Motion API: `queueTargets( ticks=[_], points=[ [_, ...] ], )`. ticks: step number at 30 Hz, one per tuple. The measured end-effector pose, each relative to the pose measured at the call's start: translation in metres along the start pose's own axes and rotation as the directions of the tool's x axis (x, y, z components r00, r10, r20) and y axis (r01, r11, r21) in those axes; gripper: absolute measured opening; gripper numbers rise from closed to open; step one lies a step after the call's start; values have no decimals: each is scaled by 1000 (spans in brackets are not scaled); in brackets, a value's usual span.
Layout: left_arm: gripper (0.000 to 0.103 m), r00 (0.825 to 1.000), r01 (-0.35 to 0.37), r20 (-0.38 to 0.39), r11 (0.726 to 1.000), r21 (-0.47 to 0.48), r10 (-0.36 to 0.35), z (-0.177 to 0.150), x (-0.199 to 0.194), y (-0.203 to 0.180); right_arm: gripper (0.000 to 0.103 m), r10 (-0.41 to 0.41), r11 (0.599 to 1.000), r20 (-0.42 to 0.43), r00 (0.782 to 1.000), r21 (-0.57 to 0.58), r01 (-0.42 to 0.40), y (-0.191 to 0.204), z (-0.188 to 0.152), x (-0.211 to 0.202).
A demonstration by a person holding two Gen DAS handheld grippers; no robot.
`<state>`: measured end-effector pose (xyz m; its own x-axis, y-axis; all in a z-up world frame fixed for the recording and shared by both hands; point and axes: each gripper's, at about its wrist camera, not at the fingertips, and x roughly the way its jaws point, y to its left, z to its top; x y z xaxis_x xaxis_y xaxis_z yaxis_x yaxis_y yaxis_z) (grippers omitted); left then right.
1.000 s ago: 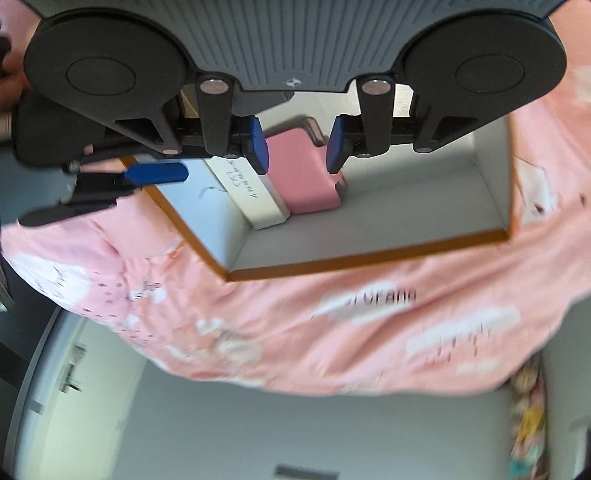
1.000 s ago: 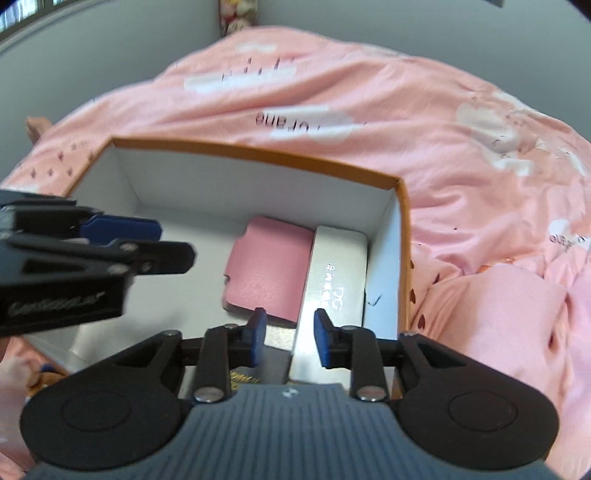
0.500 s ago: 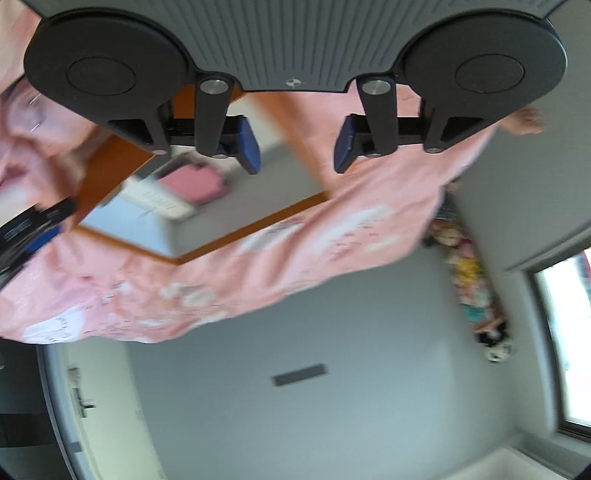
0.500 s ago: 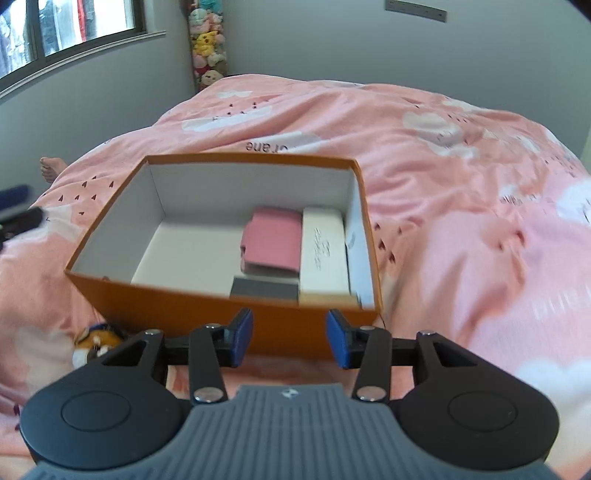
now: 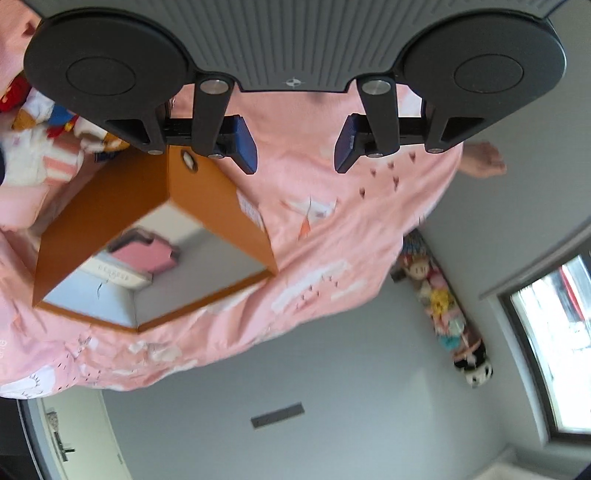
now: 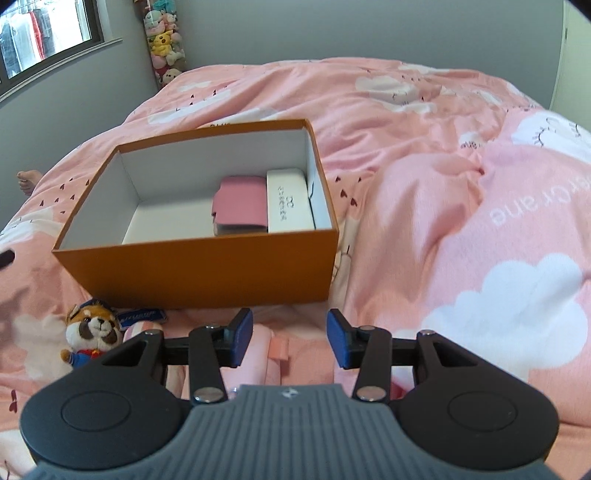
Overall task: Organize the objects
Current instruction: 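Reach the left gripper to the small pink pouch and grasp it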
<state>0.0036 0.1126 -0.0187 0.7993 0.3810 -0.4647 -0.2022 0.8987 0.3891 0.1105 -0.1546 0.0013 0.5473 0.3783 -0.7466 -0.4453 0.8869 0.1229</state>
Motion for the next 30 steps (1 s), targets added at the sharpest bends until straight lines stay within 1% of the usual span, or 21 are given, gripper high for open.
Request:
queueTargets(
  ticks=[1, 3, 5, 6, 8, 9, 10, 12, 14, 16, 19, 21, 22, 24, 27, 30],
  points=[
    [55, 1000, 19, 12, 1000, -5, -19, 4, -4, -1, 49, 9, 1000, -14, 1000, 1, -9, -1, -2, 0],
    [58, 997, 69, 22, 997, -17, -69, 13, -10, -5, 49, 32, 999, -45, 998, -4, -32, -1, -6, 1],
    [59, 991, 129, 27, 991, -20, -128, 20, -14, -12, 49, 61, 998, -85, 995, -13, -62, -1, -12, 2],
    [60, 986, 162, 30, 987, -17, -161, 23, -16, -17, 51, 76, 997, -107, 991, -19, -79, 0, -15, 3],
    [60, 977, 211, 35, 977, -3, -211, 27, -18, -29, 59, 115, 992, -161, 980, -42, -123, 3, -24, 6],
    [60, 973, 229, 35, 973, 11, -230, 28, -19, -35, 64, 126, 989, -184, 975, -58, -139, 6, -29, 7],
    [60, 969, 245, 32, 969, 24, -245, 29, -19, -42, 67, 132, 986, -204, 970, -75, -150, 9, -33, 9],
    [60, 960, 277, 25, 960, 34, -278, 29, -19, -53, 68, 139, 981, -238, 961, -99, -166, 14, -42, 13],
    [60, 952, 304, 25, 952, 36, -305, 31, -21, -61, 70, 151, 980, -262, 953, -85, -178, 15, -47, 18],
    [60, 945, 323, 33, 945, 48, -325, 33, -22, -70, 72, 160, 980, -274, 949, -75, -186, 14, -48, 23],
    [62, 931, 359, 33, 930, 82, -363, 35, -24, -84, 72, 158, 977, -297, 942, -89, -192, 17, -52, 31],
    [62, 921, 384, 24, 917, 107, -389, 37, -24, -93, 70, 153, 975, -306, 940, -108, -194, 20, -53, 35],
    [62, 915, 397, 19, 910, 119, -402, 37, -24, -97, 64, 152, 974, -309, 939, -113, -195, 21, -53, 36],
    [62, 903, 424, 7, 894, 143, -429, 37, -23, -105, 62, 154, 974, -303, 941, -115, -196, 22, -52, 35],
    [62, 883, 463, -16, 867, 182, -468, 36, -21, -116, 60, 152, 975, -262, 953, -117, -188, 21, -48, 29],
    [63, 867, 495, -43, 844, 205, -497, 36, -17, -126, 58, 165, 976, -200, 966, -111, -189, 20, -41, 20]
  ],
)
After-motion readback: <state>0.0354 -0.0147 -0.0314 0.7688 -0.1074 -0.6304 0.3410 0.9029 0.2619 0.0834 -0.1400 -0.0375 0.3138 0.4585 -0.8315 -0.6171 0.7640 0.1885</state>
